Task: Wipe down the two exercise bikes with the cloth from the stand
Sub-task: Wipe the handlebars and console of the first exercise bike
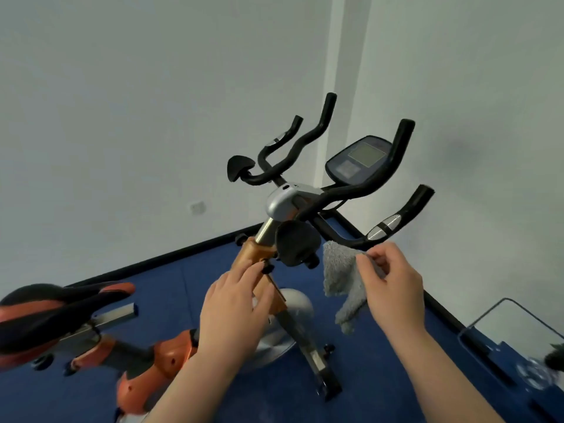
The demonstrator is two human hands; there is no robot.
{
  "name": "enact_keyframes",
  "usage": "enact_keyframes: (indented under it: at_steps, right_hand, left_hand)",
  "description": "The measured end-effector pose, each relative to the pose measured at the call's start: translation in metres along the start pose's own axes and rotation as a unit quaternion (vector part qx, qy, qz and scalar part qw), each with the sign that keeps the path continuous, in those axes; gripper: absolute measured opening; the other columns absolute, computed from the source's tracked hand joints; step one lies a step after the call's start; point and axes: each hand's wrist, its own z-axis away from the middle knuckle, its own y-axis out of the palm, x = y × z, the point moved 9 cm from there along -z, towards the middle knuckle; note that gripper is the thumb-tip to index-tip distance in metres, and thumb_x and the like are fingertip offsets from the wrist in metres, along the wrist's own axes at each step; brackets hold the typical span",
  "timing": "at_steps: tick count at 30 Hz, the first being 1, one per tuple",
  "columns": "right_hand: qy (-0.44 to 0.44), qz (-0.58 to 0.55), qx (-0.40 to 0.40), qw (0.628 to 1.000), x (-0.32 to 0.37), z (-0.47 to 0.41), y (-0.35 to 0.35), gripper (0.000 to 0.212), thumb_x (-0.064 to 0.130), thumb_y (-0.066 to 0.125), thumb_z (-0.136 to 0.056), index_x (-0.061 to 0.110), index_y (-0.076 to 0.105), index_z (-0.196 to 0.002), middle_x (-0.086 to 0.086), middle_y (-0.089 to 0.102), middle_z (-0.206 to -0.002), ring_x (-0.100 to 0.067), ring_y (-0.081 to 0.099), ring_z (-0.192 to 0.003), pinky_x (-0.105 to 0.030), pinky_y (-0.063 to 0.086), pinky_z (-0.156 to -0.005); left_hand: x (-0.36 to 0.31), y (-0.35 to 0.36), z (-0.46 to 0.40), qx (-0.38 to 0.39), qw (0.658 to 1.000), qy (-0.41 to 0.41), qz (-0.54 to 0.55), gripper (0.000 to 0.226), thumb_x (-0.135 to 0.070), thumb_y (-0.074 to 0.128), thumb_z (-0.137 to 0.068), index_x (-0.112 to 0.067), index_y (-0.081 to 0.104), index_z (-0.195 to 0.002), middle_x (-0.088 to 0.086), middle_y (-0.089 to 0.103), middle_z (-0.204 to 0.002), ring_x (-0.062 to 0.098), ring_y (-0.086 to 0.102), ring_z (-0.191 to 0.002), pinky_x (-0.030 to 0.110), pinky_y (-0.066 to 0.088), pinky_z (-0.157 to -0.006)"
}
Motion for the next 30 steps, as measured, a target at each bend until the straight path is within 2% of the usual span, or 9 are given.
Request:
enact_keyframes:
  at_steps: [4, 8, 11, 14, 16, 21, 25, 27, 30]
  right_hand:
    - [-0.009, 0.01, -0.028, 0.999, 0.026, -0.024, 0.018, 0.011, 0.03, 0.059, -0.089, 0.025, 0.053, -0.082, 0.012, 0.058, -0.07, -0.003, 0.055, -0.064, -0.023, 0.044, -0.05]
    - [-0.096, 0.032, -0.094, 0.99, 0.063, -0.06, 0.029, 0.011, 0.03, 0.058, -0.089, 0.025, 0.051, -0.082, 0.012, 0.057, -0.072, -0.005, 0.051, -0.065, -0.008, 0.038, -0.051]
    - [-0.203, 0.12, -0.018, 0.972, 0.079, -0.071, 0.072, 0.01, 0.03, 0.06, -0.088, 0.022, 0.055, -0.086, 0.01, 0.056, -0.076, -0.005, 0.048, -0.067, -0.01, 0.038, -0.055]
    - [-0.255, 0.209, 0.144, 0.933, 0.058, -0.06, 0.128, 0.014, 0.033, 0.063, -0.085, 0.019, 0.062, -0.09, 0.004, 0.059, -0.085, -0.015, 0.052, -0.082, -0.033, 0.047, -0.071]
    - [-0.261, 0.231, 0.192, 0.917, 0.038, -0.052, 0.144, 0.022, 0.042, 0.061, -0.085, 0.021, 0.067, -0.089, 0.005, 0.059, -0.088, -0.016, 0.051, -0.091, -0.037, 0.045, -0.08]
    - [-0.246, 0.188, 0.162, 0.937, 0.038, -0.067, 0.144, 0.032, 0.053, 0.063, -0.078, 0.023, 0.07, -0.087, 0.008, 0.059, -0.086, -0.013, 0.051, -0.087, -0.03, 0.045, -0.073]
    - [-0.247, 0.312, 0.188, 0.898, 0.047, -0.067, 0.167, 0.037, 0.042, 0.075, -0.069, 0.022, 0.063, -0.098, 0.005, 0.059, -0.093, -0.018, 0.053, -0.089, -0.034, 0.046, -0.069]
    - [-0.254, 0.331, 0.195, 0.888, 0.05, -0.069, 0.17, 0.031, 0.038, 0.072, -0.073, 0.023, 0.061, -0.098, 0.005, 0.06, -0.092, -0.019, 0.055, -0.088, -0.031, 0.042, -0.066]
    - [-0.229, 0.339, 0.224, 0.885, 0.043, -0.073, 0.166, 0.013, 0.036, 0.064, -0.078, 0.028, 0.063, -0.087, 0.006, 0.062, -0.088, -0.021, 0.056, -0.088, -0.028, 0.034, -0.062]
  left_hand:
    - [0.014, -0.01, -0.022, 0.008, 1.0, 0.013, 0.014, 0.037, -0.039, 0.045, -0.092, -0.033, 0.051, -0.128, -0.011, 0.052, -0.134, 0.013, 0.048, -0.119, 0.032, 0.033, -0.103]
    - [0.014, -0.012, -0.046, -0.006, 0.999, 0.02, 0.043, 0.037, -0.04, 0.044, -0.092, -0.033, 0.052, -0.127, -0.012, 0.052, -0.134, 0.012, 0.048, -0.12, 0.035, 0.035, -0.104]
    - [0.01, -0.003, -0.06, -0.011, 0.998, 0.017, 0.052, 0.038, -0.038, 0.045, -0.092, -0.03, 0.054, -0.127, -0.011, 0.053, -0.133, 0.012, 0.049, -0.118, 0.033, 0.035, -0.102]
    - [0.012, 0.011, -0.075, 0.002, 0.998, 0.007, 0.063, 0.039, -0.038, 0.046, -0.092, -0.029, 0.053, -0.129, -0.011, 0.053, -0.133, 0.011, 0.049, -0.117, 0.033, 0.036, -0.102]
    - [0.019, 0.024, -0.084, 0.009, 0.998, -0.004, 0.069, 0.038, -0.037, 0.047, -0.092, -0.028, 0.054, -0.128, -0.011, 0.054, -0.131, 0.012, 0.05, -0.114, 0.033, 0.039, -0.1]
    - [0.029, 0.052, -0.105, 0.012, 0.983, -0.052, 0.176, 0.031, -0.032, 0.049, -0.091, -0.032, 0.059, -0.121, -0.01, 0.061, -0.115, 0.008, 0.057, -0.1, 0.032, 0.047, -0.087]
    - [0.023, 0.065, -0.114, 0.015, 0.981, -0.037, 0.189, 0.03, -0.029, 0.049, -0.091, -0.034, 0.059, -0.119, -0.02, 0.06, -0.091, -0.001, 0.058, -0.082, 0.025, 0.051, -0.071]
    - [0.022, 0.068, -0.12, 0.015, 0.978, -0.023, 0.208, 0.029, -0.027, 0.049, -0.092, -0.034, 0.058, -0.118, -0.025, 0.057, -0.083, -0.005, 0.058, -0.075, 0.017, 0.049, -0.063]
    - [0.021, 0.074, -0.129, 0.04, 0.966, 0.012, 0.256, 0.028, -0.024, 0.049, -0.093, -0.036, 0.057, -0.116, -0.027, 0.059, -0.088, -0.013, 0.055, -0.087, 0.009, 0.047, -0.066]
